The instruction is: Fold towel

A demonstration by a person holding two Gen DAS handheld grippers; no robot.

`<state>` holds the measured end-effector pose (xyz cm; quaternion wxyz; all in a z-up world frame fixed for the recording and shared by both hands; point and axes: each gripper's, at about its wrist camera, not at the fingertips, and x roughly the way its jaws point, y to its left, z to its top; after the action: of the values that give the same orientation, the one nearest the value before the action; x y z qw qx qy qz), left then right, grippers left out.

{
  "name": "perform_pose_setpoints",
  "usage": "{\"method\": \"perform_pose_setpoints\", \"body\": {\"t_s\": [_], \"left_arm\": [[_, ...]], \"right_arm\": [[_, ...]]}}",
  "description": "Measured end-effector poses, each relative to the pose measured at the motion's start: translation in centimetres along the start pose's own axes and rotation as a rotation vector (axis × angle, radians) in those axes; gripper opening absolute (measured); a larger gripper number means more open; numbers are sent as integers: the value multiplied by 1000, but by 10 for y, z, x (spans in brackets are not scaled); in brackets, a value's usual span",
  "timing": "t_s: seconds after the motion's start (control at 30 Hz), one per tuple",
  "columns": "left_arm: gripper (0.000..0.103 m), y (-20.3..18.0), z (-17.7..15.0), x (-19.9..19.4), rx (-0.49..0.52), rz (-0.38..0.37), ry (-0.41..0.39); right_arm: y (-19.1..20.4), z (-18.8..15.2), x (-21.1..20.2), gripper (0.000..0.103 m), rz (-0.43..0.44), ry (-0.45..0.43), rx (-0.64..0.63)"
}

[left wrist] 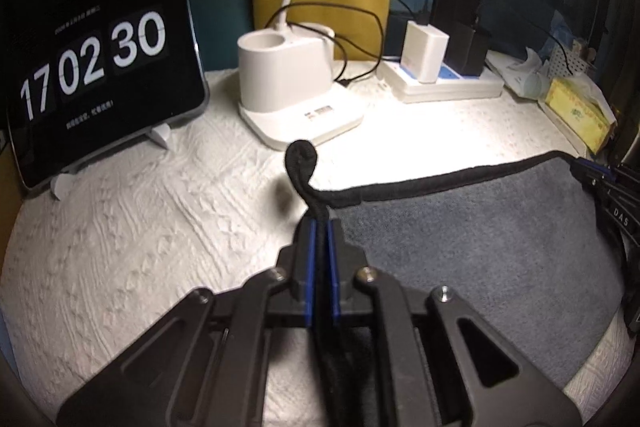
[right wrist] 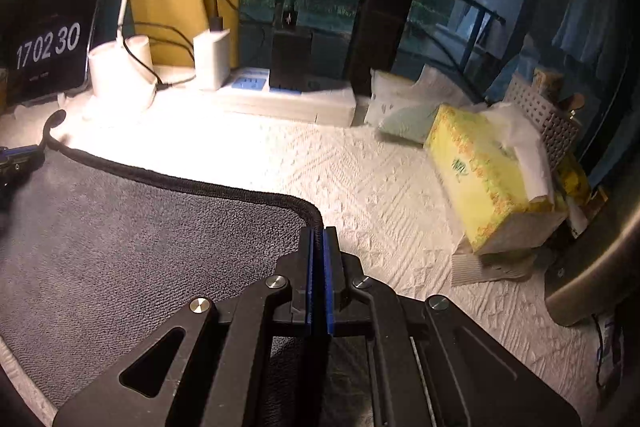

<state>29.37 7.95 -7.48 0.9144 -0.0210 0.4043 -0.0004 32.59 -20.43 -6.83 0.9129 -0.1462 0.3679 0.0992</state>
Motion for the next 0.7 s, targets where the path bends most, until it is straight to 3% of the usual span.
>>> {"method": "perform_pose_setpoints", "body": {"t_s": [0.17, 0.47, 0.6, 0.67, 0.7], "left_arm": [[9, 9, 1, 8, -42, -33, 40], [14, 8, 2, 10, -37, -13, 44], [23, 11, 1, 7, -55, 0, 39], [36, 13, 1, 5, -66, 23, 32], [49, 14, 1, 5, -73, 34, 27]], "right_arm": [[2, 1, 9, 5, 3, 46, -9], [4, 3, 18, 5, 2, 82, -13], [5, 4, 20, 6, -1, 85, -17], [5, 4, 20, 8, 0, 84, -16], [4, 4, 20, 9, 0, 84, -15]]}}
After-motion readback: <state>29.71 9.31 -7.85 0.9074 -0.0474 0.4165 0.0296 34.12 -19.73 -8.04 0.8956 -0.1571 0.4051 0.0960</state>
